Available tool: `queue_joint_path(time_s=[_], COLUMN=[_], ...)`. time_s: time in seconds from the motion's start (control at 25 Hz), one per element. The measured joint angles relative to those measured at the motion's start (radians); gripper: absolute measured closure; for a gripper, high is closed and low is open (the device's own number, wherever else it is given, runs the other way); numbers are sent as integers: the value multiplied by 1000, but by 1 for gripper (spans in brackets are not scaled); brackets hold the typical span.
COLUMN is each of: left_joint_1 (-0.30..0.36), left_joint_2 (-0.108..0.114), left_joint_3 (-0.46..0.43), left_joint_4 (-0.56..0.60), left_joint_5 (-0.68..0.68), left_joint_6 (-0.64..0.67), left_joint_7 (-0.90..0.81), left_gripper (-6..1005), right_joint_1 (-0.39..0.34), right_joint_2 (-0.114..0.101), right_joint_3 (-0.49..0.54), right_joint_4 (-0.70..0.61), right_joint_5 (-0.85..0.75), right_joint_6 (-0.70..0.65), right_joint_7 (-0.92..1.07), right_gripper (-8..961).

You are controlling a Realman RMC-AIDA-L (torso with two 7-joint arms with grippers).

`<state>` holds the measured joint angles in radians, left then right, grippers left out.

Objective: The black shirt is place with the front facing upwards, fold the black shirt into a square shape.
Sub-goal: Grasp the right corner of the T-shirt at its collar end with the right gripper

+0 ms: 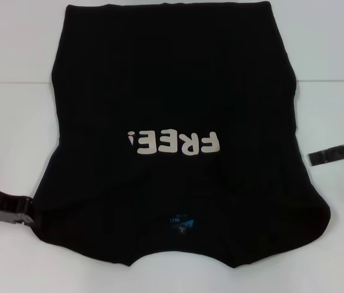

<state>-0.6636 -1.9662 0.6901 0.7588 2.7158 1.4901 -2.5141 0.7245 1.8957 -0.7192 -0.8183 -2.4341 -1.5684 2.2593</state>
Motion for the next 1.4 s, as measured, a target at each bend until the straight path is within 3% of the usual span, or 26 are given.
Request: queue_joint_path(time_s=[0.12,0.32,0.76,1.4], left_joint_1=[0,-3,1,5], left_joint_2=[0,0,2,0], left_joint_3=[-2,-4,-4,-4], left_joint_4=[0,0,-3,-6], left_joint_5=[-2,-2,-2,-2], left_joint_6=[1,4,5,3], left_joint_7=[11,23,28,35], left_gripper=[972,972,971,971], right_joint_1=[86,188,212,185], right_joint_2=[6,56,144,144], right_joint_3=[-7,-62,-220,-227], right_joint_4=[-54,-35,2,62], right_joint_5=[-179,-419,-442,-444], right_joint_6=[-48,-30,26,62], right_joint_7=[128,227,223,233], right_gripper=[77,77,100,155])
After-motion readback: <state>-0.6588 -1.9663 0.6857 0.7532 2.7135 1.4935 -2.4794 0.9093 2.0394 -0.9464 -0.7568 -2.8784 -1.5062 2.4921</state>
